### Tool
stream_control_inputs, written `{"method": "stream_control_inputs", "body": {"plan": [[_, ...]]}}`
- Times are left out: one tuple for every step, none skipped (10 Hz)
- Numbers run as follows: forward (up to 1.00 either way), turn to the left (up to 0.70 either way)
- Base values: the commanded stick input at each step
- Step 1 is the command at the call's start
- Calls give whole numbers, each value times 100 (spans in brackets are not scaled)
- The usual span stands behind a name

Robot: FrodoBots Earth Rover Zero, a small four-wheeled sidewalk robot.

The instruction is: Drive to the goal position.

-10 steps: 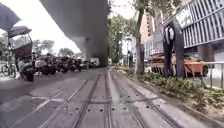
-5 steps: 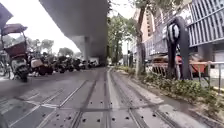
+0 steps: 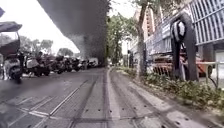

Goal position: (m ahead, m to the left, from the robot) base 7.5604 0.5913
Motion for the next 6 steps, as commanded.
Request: {"method": "stream_control_inputs", "body": {"plan": [[45,0],[45,0],[45,0],[45,0],[45,0],[45,0]]}}
